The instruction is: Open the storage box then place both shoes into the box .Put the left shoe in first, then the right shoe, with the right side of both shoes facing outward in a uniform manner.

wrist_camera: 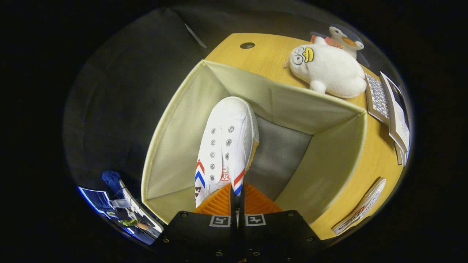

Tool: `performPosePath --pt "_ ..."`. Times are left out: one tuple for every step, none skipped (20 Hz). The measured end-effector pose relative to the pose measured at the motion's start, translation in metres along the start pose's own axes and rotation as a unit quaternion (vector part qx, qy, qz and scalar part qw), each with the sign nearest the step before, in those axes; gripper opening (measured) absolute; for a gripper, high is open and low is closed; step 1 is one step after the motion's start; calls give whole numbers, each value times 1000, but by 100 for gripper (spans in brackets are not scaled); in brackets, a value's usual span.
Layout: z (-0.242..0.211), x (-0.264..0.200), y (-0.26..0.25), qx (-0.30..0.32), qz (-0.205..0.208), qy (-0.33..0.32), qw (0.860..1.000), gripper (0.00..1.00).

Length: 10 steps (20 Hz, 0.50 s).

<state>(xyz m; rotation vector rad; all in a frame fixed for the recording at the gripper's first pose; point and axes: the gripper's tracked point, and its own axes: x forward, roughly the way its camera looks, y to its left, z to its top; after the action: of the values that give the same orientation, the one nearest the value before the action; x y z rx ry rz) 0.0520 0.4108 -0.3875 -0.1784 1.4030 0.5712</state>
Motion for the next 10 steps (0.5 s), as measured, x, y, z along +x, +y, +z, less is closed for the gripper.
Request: performPosePath --pt "-1 6 -3 -2 -10 8 1000 1" --pt "-1 13 -5 -6 -22 14 1000 1" --pt "-2 16 -8 -11 -33 18 999 1" --pt "-4 15 -9 -10 -38 21 999 1" --pt "-4 14 -3 -8 -29 17 999 7" --pt "-2 8 -2 -11 -27 14 999 12" --pt "1 4 0 -19 -26 8 999 24" --pt "4 -7 2 -22 -20 1 1000 27" --pt "6 -17 4 -21 -15 -3 1000 29" --pt "8 -27 11 -20 1 -7 1000 32"
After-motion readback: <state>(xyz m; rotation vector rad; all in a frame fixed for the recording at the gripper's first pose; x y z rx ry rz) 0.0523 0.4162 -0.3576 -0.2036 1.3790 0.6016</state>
